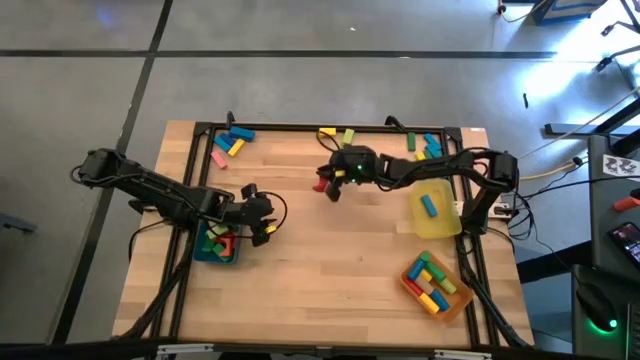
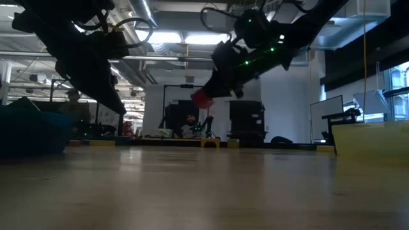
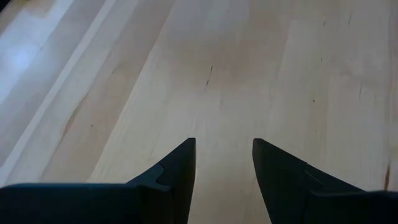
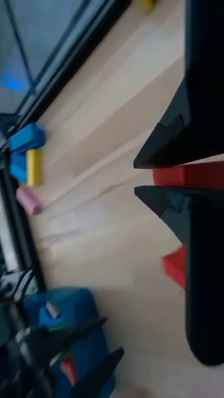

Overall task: Sort blocks by size
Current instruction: Put the red arch block into the blue bin, then put the light green arch block into the blue bin

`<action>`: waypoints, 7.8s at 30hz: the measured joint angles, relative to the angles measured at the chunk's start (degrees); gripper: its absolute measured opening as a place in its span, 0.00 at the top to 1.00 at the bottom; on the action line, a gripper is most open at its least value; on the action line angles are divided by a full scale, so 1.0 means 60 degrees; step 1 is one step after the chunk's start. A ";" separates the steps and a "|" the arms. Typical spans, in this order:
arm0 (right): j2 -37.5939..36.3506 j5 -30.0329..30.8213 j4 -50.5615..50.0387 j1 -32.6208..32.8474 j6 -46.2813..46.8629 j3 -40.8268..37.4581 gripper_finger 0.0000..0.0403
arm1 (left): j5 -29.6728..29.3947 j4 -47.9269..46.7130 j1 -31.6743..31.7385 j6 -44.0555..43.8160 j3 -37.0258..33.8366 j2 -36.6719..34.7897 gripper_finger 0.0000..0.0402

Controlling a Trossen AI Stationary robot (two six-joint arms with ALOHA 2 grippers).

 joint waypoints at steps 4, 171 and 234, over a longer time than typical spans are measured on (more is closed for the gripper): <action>0.0000 0.0004 0.0487 0.0285 -0.0312 0.0000 0.91 | 0.0000 0.0018 0.0000 -0.0040 0.0000 0.0000 0.64; 0.8039 -0.1292 0.1272 0.3054 -0.1507 1.0210 0.63 | -0.0678 0.1537 -0.0773 0.2440 0.0007 -0.5340 0.64; 0.4417 0.0768 -0.2315 0.1732 -0.2789 0.6834 0.37 | -0.0659 0.0928 -0.0776 0.2962 0.0066 -0.6659 0.64</action>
